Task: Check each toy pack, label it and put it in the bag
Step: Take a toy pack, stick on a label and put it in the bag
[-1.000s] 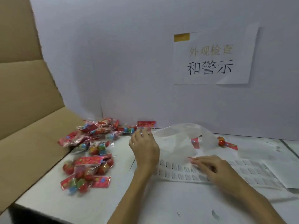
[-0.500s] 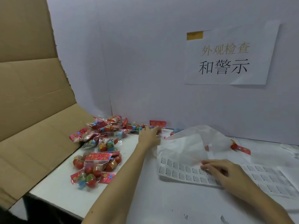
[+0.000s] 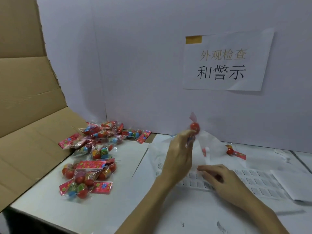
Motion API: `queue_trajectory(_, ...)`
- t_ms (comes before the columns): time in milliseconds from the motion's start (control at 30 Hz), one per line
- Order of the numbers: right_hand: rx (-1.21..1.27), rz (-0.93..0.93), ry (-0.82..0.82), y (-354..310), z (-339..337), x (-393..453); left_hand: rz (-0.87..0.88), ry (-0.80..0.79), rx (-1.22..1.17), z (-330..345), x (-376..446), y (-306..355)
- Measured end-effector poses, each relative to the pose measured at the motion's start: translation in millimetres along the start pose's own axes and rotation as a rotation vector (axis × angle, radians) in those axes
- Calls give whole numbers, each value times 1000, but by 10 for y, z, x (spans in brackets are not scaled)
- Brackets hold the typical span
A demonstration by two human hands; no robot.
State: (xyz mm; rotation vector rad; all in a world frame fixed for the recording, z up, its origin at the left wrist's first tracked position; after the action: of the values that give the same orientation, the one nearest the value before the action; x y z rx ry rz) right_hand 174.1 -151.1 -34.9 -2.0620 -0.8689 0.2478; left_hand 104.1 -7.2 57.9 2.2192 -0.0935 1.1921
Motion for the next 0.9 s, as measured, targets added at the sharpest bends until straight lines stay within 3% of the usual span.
queue_trajectory(67, 77, 28, 52, 28, -57, 32, -30, -158, -73, 241, -115, 24)
queue_trajectory(133, 347, 58, 151, 72, -161, 64, -90, -248, -156, 366, -200, -6)
queue_trajectory(233, 909, 135, 243, 191, -234, 86, -246, -302, -332, 442, -298, -96)
queue_trajectory(300, 1095, 146, 272, 231, -275, 99, -323, -280, -436, 429, -340, -146)
queue_trajectory(433, 1092, 175, 287, 197, -310, 79, -424, -277, -526, 448, -358, -186)
queue_trajectory(600, 1096, 186, 302, 201, -330, 48, -476, -217, -472, 392, -341, -287)
queue_trajectory(767, 1233, 243, 389, 344, -430, 2, -509, -254, -441, 380, -295, -316)
queue_trajectory(900, 1236, 209, 369, 335, -459, 8, -576, -260, -471, 450, -341, -345)
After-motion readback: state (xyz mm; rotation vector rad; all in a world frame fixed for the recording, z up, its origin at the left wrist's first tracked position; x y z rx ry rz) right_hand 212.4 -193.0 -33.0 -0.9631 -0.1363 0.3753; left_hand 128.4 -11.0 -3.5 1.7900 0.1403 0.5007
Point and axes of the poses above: each hand's wrist, its own x-axis towards the middle knuckle, its own z-axis out of the palm, y = z × x, the point moved 10 cm from there along x, towards the middle knuckle, and after that the axes turned 6 degrees about x, right-handed, at the moved point
